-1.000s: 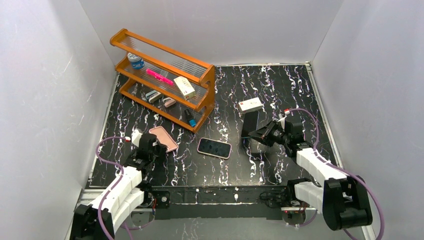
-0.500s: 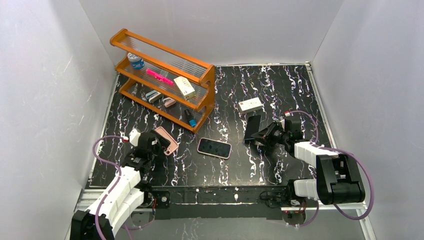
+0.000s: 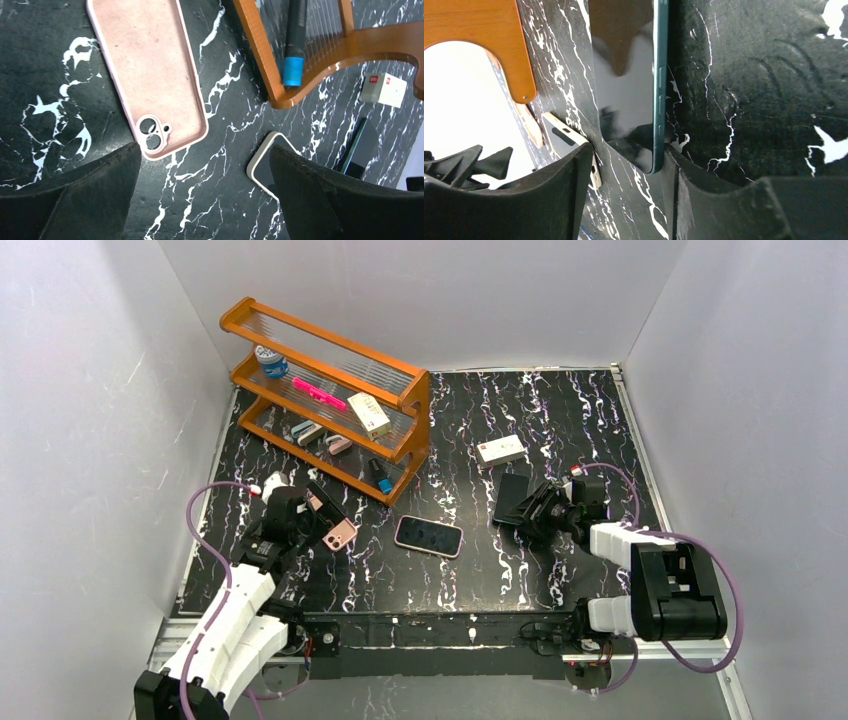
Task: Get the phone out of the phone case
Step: Place the phone at the center of the board, then pick up the phone at the center of the board.
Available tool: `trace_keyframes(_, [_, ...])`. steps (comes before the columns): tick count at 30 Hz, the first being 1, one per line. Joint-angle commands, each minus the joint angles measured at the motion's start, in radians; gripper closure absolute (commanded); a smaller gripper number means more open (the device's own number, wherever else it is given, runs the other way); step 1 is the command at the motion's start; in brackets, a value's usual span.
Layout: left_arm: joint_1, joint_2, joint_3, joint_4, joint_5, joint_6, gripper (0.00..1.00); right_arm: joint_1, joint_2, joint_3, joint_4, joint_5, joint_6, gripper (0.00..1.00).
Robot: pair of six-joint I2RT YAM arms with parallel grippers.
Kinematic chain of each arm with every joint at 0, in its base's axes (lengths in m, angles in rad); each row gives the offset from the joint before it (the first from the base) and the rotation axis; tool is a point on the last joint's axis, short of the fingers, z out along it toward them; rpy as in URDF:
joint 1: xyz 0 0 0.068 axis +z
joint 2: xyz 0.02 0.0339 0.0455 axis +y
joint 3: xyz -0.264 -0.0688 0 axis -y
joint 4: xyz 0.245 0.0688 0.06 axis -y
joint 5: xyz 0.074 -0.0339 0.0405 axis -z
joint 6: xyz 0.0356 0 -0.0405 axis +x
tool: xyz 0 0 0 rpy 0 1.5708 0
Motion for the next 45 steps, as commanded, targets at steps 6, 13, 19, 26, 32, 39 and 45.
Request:
trace_keyframes(6, [0.005,0.03,0.051,0.01,0.178,0.057,0.02,-0.003,-0.15,-0.006,-0.224,0.131,-0.092,0.17])
trace_keyframes(13, [0.006,0.075,0.048,0.027,0.242,0.075,0.02,-0.003,-0.296,-0.024,-0.314,0.103,-0.12,0.01])
trace_keyframes(19, [0.005,0.043,0.055,0.028,0.238,0.117,0.02,0.038,-0.439,-0.017,-0.336,0.065,-0.215,0.01])
trace_keyframes(26, [0.005,0.015,0.066,0.019,0.23,0.127,0.02,0.254,-0.432,0.06,-0.257,0.108,-0.394,0.01])
trace_keyframes(32, [0.005,-0.013,0.103,-0.009,0.278,0.128,0.02,0.448,-0.273,0.194,-0.237,0.192,-0.568,0.01])
trace_keyframes(39, [0.005,-0.085,0.248,-0.108,0.212,0.285,0.02,0.615,-0.087,0.327,-0.253,0.173,-0.786,0.01])
trace_keyframes(45, [0.005,-0.199,0.247,-0.075,0.092,0.416,0.02,0.716,0.094,0.48,-0.385,0.181,-0.96,0.01])
